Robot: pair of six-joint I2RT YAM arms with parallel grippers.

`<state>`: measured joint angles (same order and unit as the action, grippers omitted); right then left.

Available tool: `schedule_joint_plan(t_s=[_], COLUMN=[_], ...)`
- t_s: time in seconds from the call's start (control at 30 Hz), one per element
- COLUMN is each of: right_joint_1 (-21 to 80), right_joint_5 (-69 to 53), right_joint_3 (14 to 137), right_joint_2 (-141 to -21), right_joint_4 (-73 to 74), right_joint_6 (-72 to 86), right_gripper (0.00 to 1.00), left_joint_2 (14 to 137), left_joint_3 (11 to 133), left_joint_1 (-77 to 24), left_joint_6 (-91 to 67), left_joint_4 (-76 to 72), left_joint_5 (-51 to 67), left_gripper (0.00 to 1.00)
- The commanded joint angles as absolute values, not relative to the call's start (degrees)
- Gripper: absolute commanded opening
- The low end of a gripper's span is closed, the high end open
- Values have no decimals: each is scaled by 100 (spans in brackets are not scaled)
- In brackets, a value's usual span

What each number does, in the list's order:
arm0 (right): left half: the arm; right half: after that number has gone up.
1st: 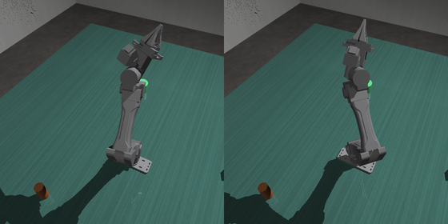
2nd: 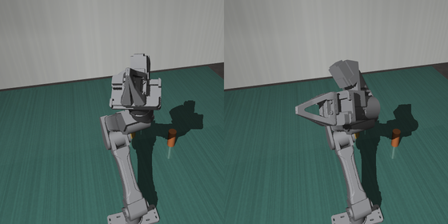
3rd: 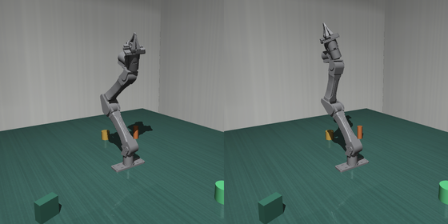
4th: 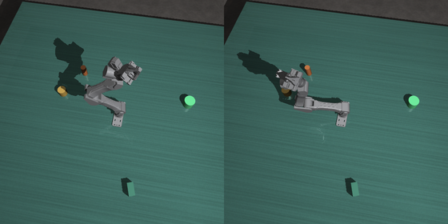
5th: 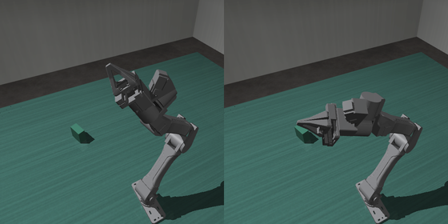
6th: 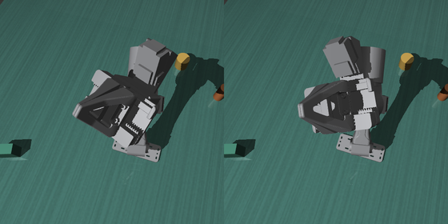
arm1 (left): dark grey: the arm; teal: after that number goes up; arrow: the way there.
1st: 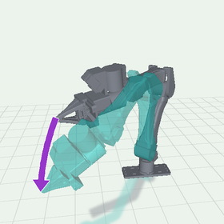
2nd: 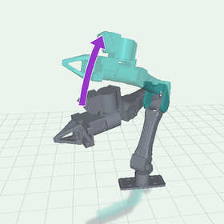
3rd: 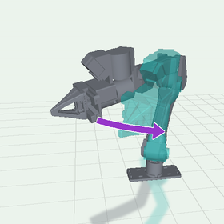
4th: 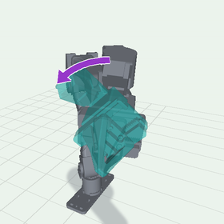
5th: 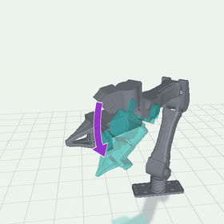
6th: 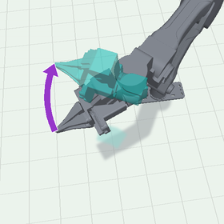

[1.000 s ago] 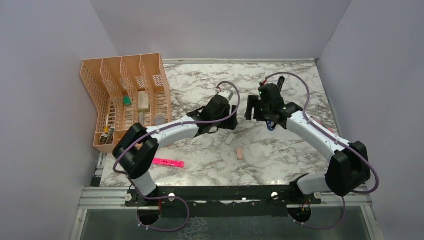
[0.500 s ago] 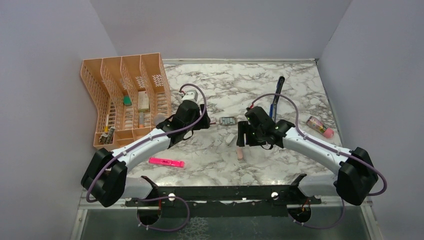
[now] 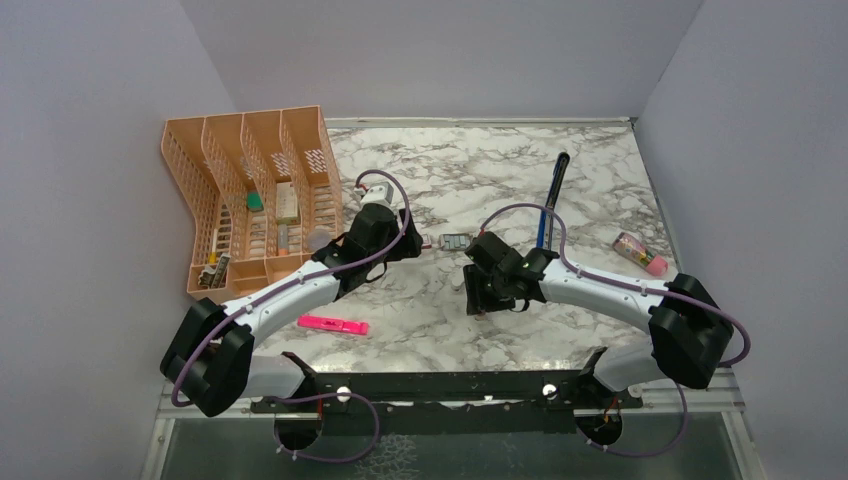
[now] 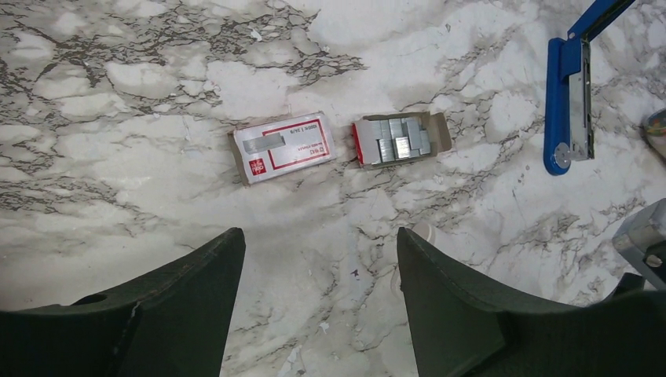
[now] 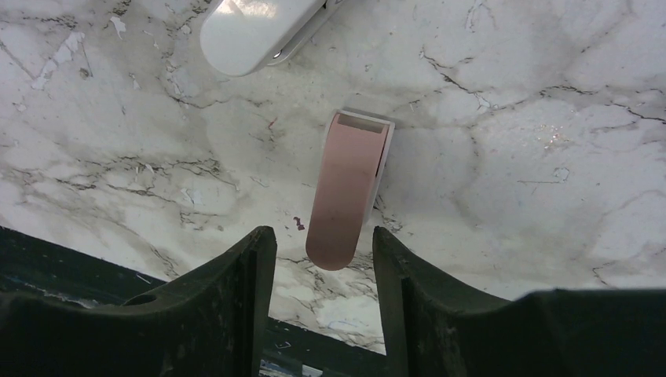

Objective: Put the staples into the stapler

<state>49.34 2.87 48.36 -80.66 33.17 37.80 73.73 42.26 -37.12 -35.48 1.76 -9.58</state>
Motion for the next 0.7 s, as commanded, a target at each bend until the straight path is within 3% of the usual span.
schedule_joint_plan(t_s=[0.0, 0.17, 0.37, 0.53, 0.67], right_joint_1=[5046, 5071, 5071, 5071, 5071], right_joint_5=[439, 536, 710, 819, 901], right_joint_3=[4757, 4715, 4684, 4679, 4663], right_joint_2=[-8179, -8296, -8337, -8167, -7869], right_joint_4=[3373, 3389, 3486, 3464, 3328], right_joint_6=[3954, 4052, 4168, 4235, 4290], right_gripper=[51, 39, 37, 26, 23], left_joint_2=[7452, 7501, 7451, 7437, 7399], left_joint_3=[4176, 4158, 4085, 3978, 3775], left_joint_1=[-3700, -3700, -3700, -3700, -3700], left_joint_6=[-3685, -3780, -3852, -3917, -3973], left_joint_4=[-167, -211, -273, -429, -791], left_joint_5=[-739, -655, -577, -349, 75], left_gripper=[72, 73, 74, 74, 74])
